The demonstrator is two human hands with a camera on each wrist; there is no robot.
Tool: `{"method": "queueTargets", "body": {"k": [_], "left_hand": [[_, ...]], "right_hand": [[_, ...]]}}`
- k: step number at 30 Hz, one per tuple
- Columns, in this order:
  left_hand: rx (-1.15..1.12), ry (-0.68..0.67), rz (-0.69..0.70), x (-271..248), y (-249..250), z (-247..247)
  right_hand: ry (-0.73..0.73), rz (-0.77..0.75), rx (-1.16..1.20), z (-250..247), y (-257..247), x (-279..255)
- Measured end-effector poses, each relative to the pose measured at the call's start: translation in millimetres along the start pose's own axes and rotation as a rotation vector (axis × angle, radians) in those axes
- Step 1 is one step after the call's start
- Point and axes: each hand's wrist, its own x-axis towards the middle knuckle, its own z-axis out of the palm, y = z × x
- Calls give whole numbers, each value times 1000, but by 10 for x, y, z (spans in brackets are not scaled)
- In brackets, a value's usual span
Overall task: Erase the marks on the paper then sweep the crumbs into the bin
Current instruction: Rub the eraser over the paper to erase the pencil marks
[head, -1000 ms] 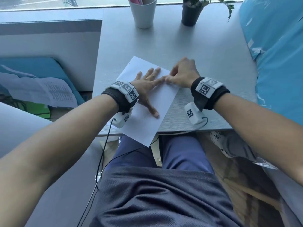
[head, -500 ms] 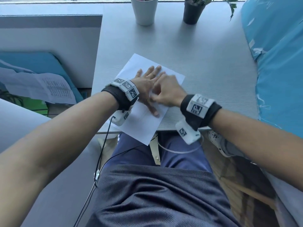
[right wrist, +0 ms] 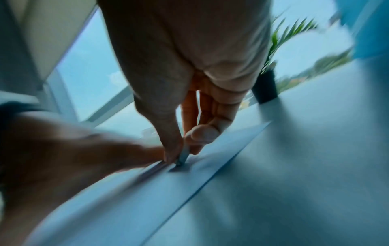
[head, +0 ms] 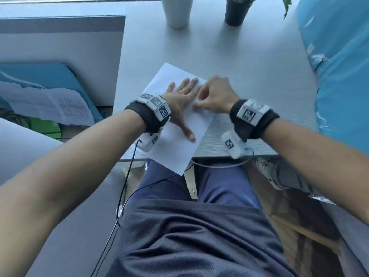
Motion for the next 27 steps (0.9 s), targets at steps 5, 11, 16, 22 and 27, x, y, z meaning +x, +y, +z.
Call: {"method": "queueTargets", "body": {"k": [5,11,16,22,27], "left_hand": [[14,13,-3,1,0,0],[4,9,-2,0,-2,5],[10,8,-7,8,5,-5],[4,-2,-4,-9,21,-20],[1,2,-3,-11,21,-22]], "right_hand": [[95,55,-10,1,51,64],[36,64,-11,-65,83,67],[82,63,-10,36,30,60],[-1,56,-26,-21,46,44],[89,92,-12,-40,70,106]]}}
